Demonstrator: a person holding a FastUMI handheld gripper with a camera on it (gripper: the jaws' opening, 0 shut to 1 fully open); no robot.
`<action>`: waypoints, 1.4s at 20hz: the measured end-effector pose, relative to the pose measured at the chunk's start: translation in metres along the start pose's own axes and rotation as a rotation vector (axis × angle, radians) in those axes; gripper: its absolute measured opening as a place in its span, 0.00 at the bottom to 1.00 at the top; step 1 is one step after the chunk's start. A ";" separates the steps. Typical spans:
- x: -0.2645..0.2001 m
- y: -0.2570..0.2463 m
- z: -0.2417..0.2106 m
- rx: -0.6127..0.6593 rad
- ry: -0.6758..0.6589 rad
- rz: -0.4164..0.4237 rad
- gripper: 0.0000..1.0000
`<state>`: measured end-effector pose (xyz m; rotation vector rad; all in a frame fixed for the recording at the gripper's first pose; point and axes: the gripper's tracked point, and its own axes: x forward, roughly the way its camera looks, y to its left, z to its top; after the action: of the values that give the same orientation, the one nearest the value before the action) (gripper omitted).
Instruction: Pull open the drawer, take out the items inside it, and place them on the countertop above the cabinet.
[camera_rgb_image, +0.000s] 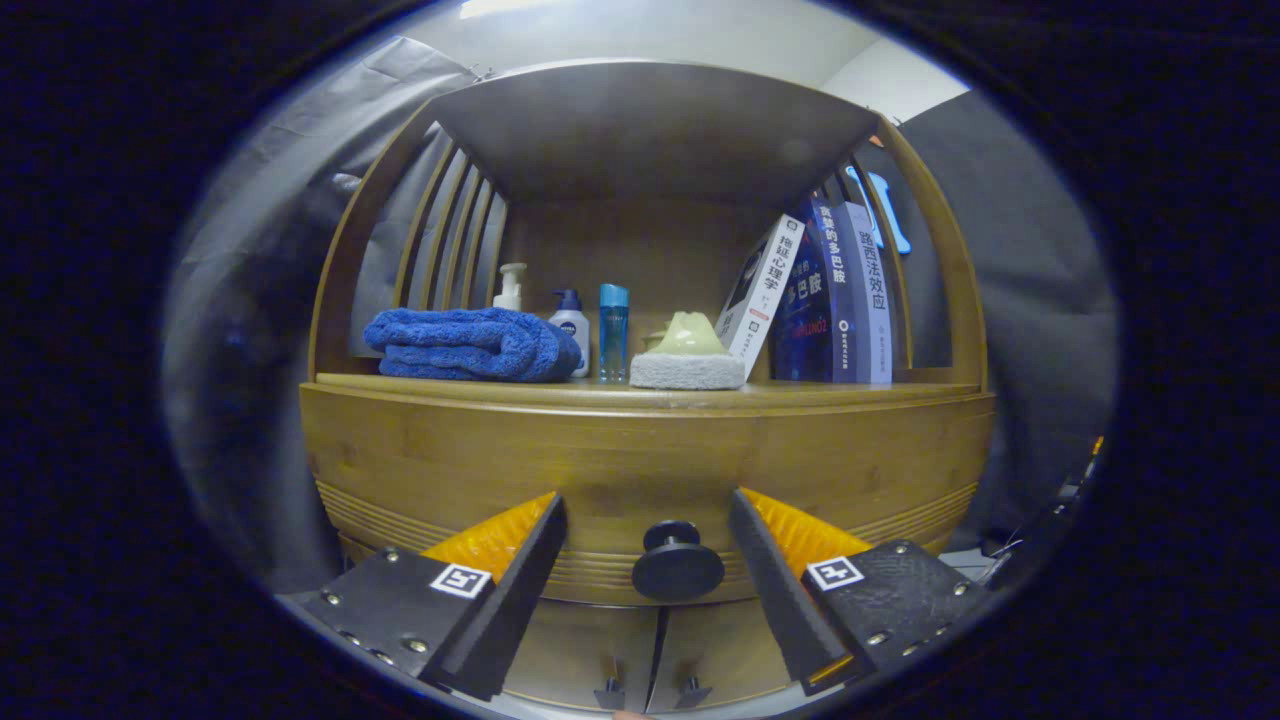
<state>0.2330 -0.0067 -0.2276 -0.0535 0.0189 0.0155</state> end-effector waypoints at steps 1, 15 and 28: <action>0.000 0.000 -0.001 -0.009 0.005 -0.001 0.99; -0.058 -0.026 -0.012 0.044 0.131 -0.038 0.96; -0.181 -0.008 0.011 0.009 0.173 -0.003 0.96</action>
<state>0.0524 -0.0171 -0.2131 -0.0461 0.1920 0.0073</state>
